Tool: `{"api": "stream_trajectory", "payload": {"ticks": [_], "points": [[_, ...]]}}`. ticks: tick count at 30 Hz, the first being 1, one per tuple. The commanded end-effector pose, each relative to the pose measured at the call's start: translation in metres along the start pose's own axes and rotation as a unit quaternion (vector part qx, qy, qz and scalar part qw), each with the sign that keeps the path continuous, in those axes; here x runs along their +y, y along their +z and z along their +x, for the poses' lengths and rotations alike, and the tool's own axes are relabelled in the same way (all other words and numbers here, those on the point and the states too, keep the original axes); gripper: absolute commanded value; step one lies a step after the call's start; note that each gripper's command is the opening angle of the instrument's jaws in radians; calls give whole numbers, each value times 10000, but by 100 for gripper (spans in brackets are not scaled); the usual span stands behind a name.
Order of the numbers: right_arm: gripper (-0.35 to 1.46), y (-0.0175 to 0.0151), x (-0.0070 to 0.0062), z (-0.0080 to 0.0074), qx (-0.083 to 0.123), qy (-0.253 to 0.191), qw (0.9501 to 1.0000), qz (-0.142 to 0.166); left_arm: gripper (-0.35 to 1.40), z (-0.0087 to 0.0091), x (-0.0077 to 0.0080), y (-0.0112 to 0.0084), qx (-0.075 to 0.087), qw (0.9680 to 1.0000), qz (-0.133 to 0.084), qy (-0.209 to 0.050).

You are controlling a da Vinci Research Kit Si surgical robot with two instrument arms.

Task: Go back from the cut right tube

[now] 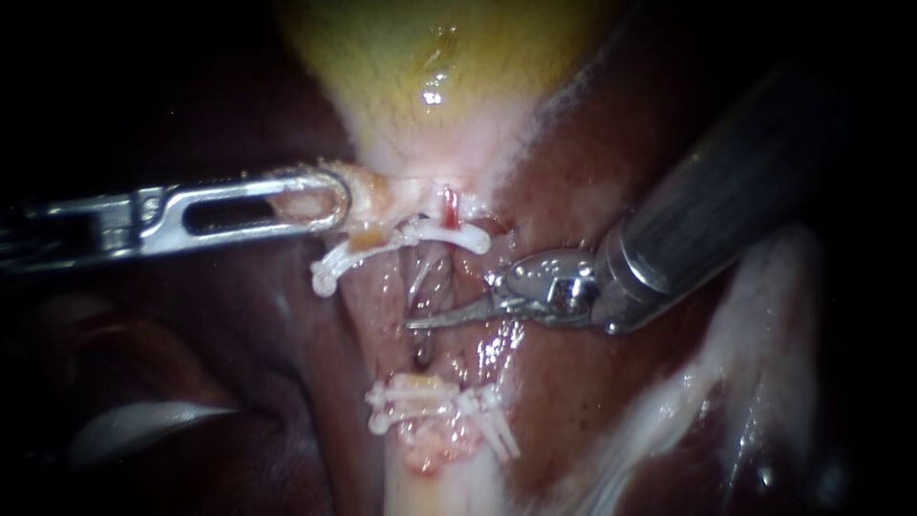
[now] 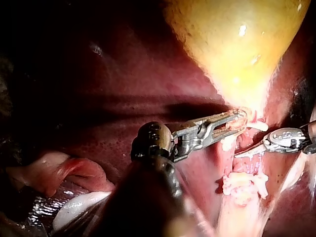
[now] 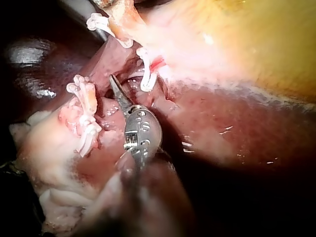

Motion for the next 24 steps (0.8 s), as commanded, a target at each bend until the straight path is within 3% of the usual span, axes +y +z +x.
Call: {"api": "stream_trajectory", "payload": {"ticks": [1, 3, 7, 17, 24], "points": [[52, -1, -1, 0, 50, -20, 10000, -29, -35, 0, 0, 0, -1, 10000, 0, 1], [96, -3, -4, -1, 135, -26, 9998, -148, -35, 0, 0, 0, -1, 10000, 0, 1], [123, -4, -5, -2, 226, -30, 9996, -171, -35, 0, 0, 0, -1, 10000, 1, 1], [138, -4, -6, -1, 247, -108, 9988, -418, -35, 0, 0, 0, 0, 10000, 2, 2], [143, -19, -15, 5, 260, -407, 9952, -847, -35, 0, 2, -1, -7, 10000, -8, 2]]}}
